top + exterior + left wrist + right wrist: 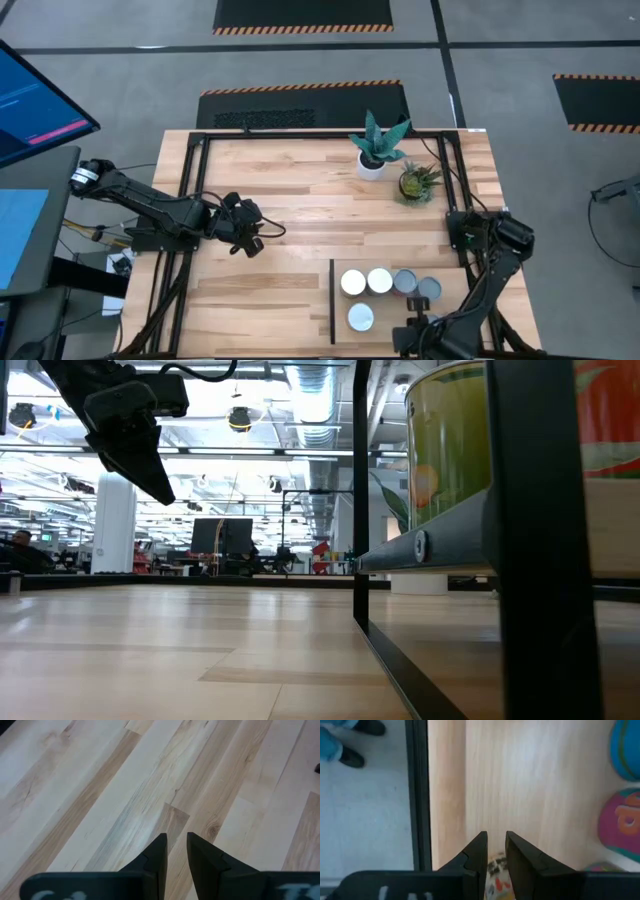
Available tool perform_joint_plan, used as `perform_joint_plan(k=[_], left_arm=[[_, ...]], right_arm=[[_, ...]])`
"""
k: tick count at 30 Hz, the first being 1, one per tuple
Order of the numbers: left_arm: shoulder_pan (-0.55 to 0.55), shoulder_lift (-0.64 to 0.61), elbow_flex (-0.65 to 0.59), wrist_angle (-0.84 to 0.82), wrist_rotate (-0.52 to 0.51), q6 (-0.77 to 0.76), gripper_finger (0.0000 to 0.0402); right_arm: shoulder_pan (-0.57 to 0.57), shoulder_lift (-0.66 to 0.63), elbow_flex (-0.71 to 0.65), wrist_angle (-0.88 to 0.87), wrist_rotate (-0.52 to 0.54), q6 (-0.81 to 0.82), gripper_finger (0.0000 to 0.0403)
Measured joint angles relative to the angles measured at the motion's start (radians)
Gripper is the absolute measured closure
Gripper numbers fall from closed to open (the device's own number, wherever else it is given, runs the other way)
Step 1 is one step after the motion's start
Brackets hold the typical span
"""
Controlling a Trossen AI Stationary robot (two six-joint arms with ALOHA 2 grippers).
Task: Pick and place cans onto a shelf
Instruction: Adjust the cans on the shelf
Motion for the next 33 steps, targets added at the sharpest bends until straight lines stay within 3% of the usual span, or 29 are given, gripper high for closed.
perform_joint_plan(k=[10,16,23,27,33], left_arm=[[0.0,0.0,0.0,0.0,0.001,-0.001,0.034],[0.0,0.0,0.0,0.001,0.001,-0.005,0.034],[0.0,0.0,0.0,0.001,0.001,-0.005,0.034],[0.0,0.0,0.0,0.001,-0.002,-0.005,0.034],[0.0,0.0,0.0,0.001,-0.027,0.001,0.034]], right_arm=[[-0.002,-0.003,0.0,-0.03,-0.002,0.001,0.031],[-0.037,-0.024,0.006,-0.043,0.065,-0.005,0.031],[-0.05,-0.047,0.157,-0.179,0.159,0.006,0.031],[-0.001,-0.047,0.234,-0.132,0.143,0.055,0.031],[0.072,-0.042,0.239,0.006,0.033,0.19,0.031]])
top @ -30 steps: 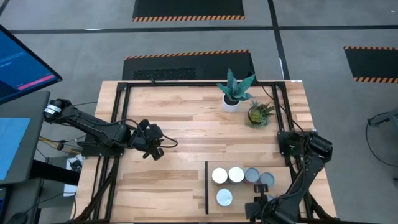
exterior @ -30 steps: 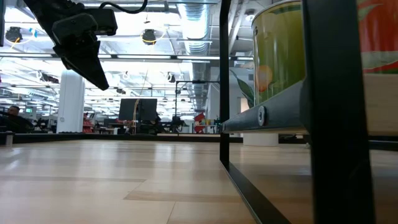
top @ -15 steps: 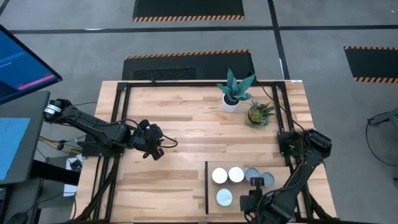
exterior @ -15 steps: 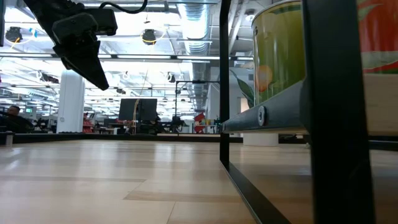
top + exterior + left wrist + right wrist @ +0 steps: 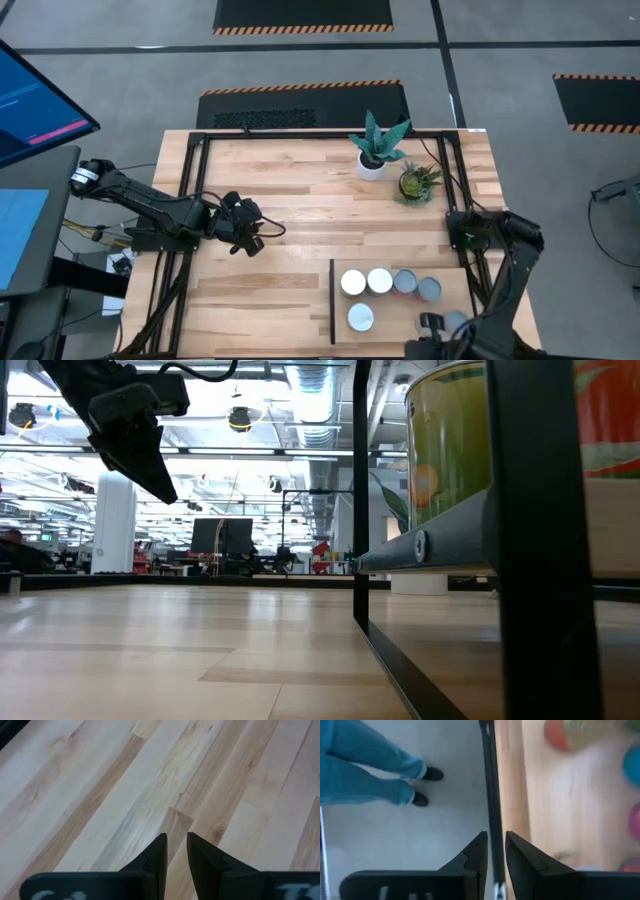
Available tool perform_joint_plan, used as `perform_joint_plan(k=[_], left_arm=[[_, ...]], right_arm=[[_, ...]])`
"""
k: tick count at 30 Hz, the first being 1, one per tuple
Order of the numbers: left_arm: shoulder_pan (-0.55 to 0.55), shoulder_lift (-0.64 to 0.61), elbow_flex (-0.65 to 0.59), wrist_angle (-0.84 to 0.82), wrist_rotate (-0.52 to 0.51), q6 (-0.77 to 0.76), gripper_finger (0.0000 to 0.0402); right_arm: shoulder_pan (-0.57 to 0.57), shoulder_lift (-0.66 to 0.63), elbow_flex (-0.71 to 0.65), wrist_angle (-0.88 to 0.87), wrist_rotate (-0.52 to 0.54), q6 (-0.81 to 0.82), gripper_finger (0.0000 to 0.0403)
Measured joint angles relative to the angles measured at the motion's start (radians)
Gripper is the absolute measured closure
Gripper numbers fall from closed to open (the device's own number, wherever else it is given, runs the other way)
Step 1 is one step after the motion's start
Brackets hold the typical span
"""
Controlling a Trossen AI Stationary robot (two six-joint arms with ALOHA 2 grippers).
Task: Pick and place cans onto a shelf
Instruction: Adjust the cans on the shelf
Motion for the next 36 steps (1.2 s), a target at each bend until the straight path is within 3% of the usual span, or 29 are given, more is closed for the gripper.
perform_joint_plan(k=[7,14,27,36], left_arm=[[0.0,0.0,0.0,0.002,0.0,0.0,0.034],[0.0,0.0,0.0,0.004,-0.001,0.0,0.034],[0.0,0.0,0.0,0.003,0.001,-0.001,0.034],[0.0,0.0,0.0,0.003,0.005,-0.001,0.034]], right_arm=[[0.067,0.008,-0.027,-0.016,-0.059,0.184,0.031],[0.117,0.008,-0.069,-0.01,-0.076,0.261,0.031],[0.104,0.009,-0.225,0.021,-0.065,0.319,0.031],[0.104,0.009,-0.248,0.01,-0.065,0.326,0.031]])
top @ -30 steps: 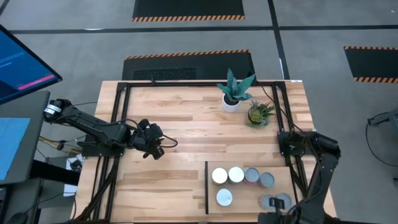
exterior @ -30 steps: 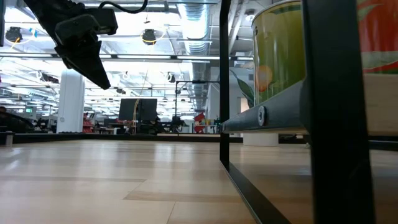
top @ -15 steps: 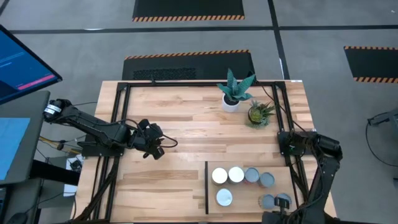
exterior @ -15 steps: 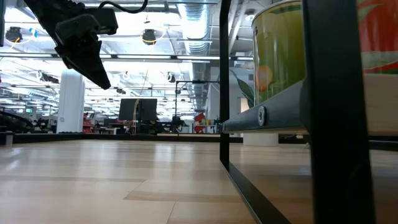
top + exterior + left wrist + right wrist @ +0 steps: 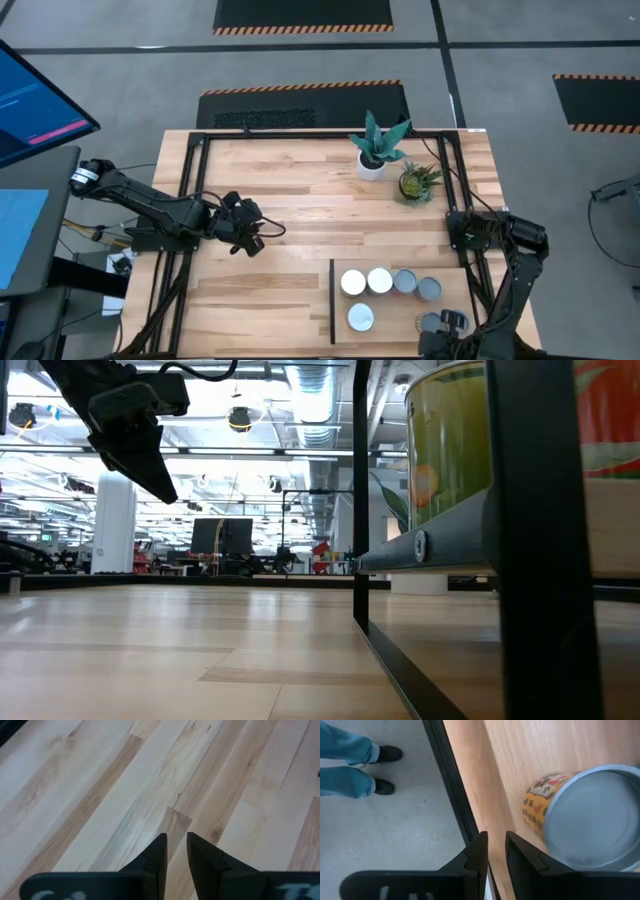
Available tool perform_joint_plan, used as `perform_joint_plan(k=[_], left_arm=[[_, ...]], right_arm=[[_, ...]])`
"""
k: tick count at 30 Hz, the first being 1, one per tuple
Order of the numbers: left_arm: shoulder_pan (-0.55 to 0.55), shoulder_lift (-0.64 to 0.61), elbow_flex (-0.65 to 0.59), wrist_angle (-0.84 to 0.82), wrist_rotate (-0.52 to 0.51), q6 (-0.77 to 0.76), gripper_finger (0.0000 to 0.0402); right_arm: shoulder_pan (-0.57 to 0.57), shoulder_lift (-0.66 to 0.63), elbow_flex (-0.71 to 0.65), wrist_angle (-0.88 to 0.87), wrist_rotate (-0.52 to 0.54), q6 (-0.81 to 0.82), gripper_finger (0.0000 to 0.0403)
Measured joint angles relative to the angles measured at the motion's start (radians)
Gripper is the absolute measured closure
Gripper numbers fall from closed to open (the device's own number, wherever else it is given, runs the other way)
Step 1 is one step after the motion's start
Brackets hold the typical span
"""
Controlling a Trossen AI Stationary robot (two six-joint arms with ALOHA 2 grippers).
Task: Pick and place cans onto a shelf
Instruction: Adjust the cans on the shelf
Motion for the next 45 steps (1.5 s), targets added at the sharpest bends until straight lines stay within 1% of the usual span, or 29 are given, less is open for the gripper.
perform_joint_plan(k=[14,18,20,24,26,28,32,41,45], left_arm=[[0.0,0.0,0.0,0.0,0.001,0.0,0.034],[0.0,0.0,0.0,0.0,0.001,0.0,0.034],[0.0,0.0,0.0,0.0,0.002,0.0,0.034],[0.0,0.0,0.0,0.0,0.002,-0.005,0.034],[0.0,0.0,0.0,0.0,0.002,-0.005,0.034],[0.0,0.0,0.0,0.0,0.002,-0.005,0.034],[0.0,0.0,0.0,0.0,0.002,-0.005,0.034],[0.0,0.0,0.0,0.0,0.002,-0.007,0.034],[0.0,0.0,0.0,0.002,0.002,-0.016,0.034]], right_arm=[[-0.02,0.0,0.0,-0.085,0.008,0.016,0.031],[-0.019,0.0,0.0,-0.076,0.01,0.016,0.031],[-0.019,0.0,0.0,-0.041,0.01,0.014,0.031],[-0.019,0.0,0.0,0.088,0.011,-0.053,0.031],[-0.025,0.0,0.0,0.123,0.013,-0.084,0.031],[-0.041,0.0,0.0,0.121,0.026,-0.1,0.031],[-0.088,0.0,0.0,0.105,0.091,-0.16,0.031],[-0.195,0.0,0.001,0.098,0.119,-0.409,0.031],[-0.23,0.0,0.001,0.035,0.163,-0.447,0.031]])
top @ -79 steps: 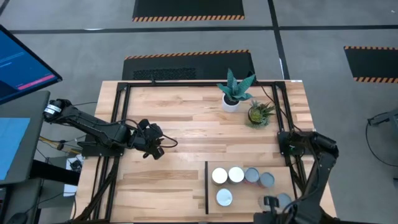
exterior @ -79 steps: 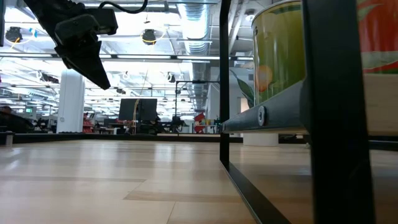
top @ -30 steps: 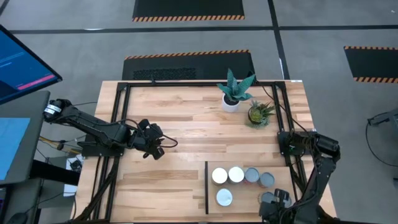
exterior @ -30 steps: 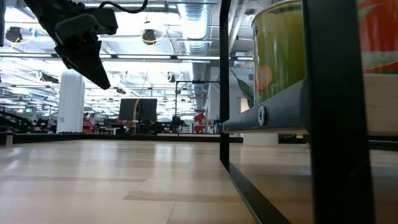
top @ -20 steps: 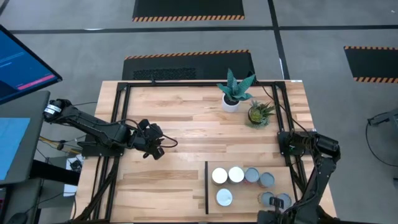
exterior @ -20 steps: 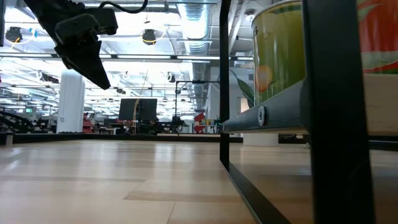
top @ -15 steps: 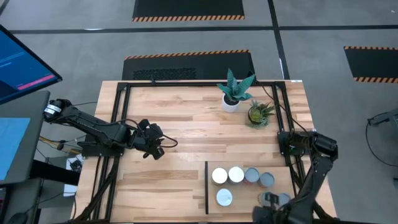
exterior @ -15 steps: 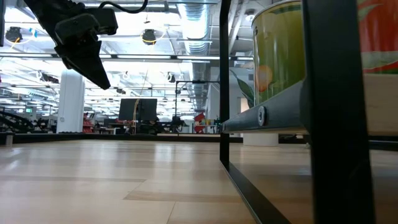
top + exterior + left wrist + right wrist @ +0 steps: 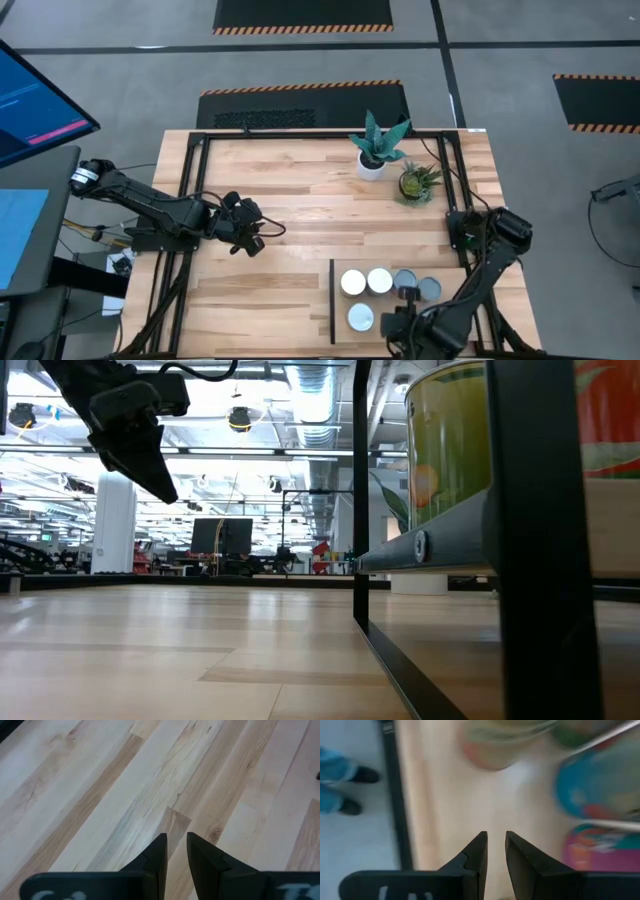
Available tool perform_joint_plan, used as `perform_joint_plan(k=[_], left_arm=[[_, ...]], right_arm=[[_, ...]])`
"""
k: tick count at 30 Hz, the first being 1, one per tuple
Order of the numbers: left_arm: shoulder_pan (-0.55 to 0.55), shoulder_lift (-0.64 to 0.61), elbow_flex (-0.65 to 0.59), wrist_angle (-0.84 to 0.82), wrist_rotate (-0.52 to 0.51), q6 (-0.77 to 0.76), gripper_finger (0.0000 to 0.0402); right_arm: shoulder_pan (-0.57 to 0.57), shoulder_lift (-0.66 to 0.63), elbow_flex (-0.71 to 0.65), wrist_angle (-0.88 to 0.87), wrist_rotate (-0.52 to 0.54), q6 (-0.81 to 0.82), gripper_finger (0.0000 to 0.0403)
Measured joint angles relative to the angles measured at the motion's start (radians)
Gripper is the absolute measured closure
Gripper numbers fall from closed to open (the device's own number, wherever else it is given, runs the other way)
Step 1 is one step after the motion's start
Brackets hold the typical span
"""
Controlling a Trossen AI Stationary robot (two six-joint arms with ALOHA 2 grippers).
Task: Pick and place cans onto a shelf
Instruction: Adjust the cans on the shelf
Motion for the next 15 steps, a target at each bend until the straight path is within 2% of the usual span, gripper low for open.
perform_joint_plan(k=[3,9,15], left_arm=[[0.0,0.0,0.0,0.003,0.001,-0.003,0.034],[0.0,0.0,0.0,0.003,0.026,-0.003,0.034],[0.0,0.0,0.0,0.003,0.027,-0.004,0.034]], right_arm=[[-0.016,0.0,0.03,-0.07,0.05,-0.013,0.031],[-0.016,-0.001,0.181,-0.251,0.179,-0.058,0.031],[-0.03,-0.001,0.276,-0.46,0.268,-0.007,0.031]])
